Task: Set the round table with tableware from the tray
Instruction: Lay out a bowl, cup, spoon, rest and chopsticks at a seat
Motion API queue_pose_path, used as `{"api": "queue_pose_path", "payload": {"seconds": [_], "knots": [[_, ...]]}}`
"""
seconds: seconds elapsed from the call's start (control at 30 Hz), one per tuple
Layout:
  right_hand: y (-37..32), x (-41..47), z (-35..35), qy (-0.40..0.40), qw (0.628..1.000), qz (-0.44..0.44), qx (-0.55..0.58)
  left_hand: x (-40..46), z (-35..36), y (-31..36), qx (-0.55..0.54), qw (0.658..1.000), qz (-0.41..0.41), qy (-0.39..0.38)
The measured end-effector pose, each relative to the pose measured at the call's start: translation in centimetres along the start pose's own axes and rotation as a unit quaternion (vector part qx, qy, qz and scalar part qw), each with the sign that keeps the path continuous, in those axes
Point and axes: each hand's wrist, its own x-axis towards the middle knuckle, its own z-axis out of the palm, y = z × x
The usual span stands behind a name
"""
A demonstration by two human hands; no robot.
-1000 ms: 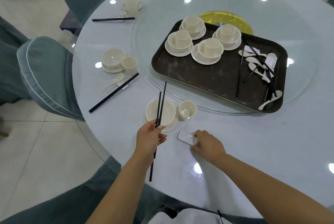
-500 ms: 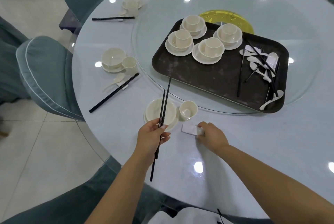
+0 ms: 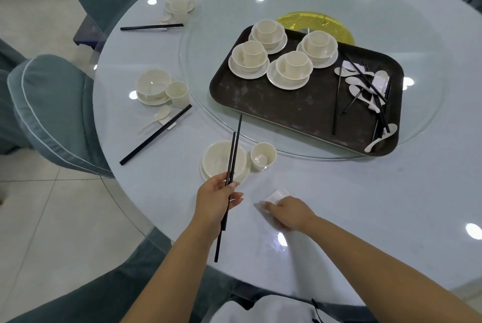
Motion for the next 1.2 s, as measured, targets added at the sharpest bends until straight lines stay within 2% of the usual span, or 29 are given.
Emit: {"api": "queue_pose_path", "payload": {"seconds": [0.1,0.23,0.43,0.6,0.7,0.77,0.83,1.03,1.2], "knots": [[-1.4,0.2,0.7,-0.06,0.992,-0.019,0.107,-0.1,0.0,0.1,0.001,1.0,0.003,0.006],[-2.2,0.4,0.6,-0.043,0.994,-0.033,0.093,-0.3,0.0,0.2,-0.01,1.0,0.006,0.005],[-2.7,-0.5,-0.2,-0.045,0.984,-0.034,0.166,-0.5,0.4,0.5,-0.018,0.999,0.018,-0.023],[-4.4,-2.8,-1.1,-0.066,0.931,-0.132,0.333,-0.4,1.4,0.8,0.02,0.995,0.058,-0.079],[-4.7,-4.0,-1.7,0.025,0.903,-0.175,0.39,-0.3,1.9,1.1,0.03,0.988,0.073,-0.133],[-4.6,-4.5,-2.2,0.113,0.897,-0.175,0.391,-0.2,2.1,1.3,0.009,0.979,0.068,-0.193],[-4.7,-5.2,-3.4,0.152,0.884,-0.195,0.398,-0.1,2.0,1.2,0.025,0.969,0.062,-0.238],[-5.9,-6.8,-7.1,0.132,0.865,-0.276,0.399,-0.1,1.9,0.5,0.122,0.96,0.058,-0.245],[-6.6,-7.6,-8.1,0.112,0.897,-0.308,0.296,0.0,2.0,1.2,0.151,0.952,0.107,-0.243]]}}
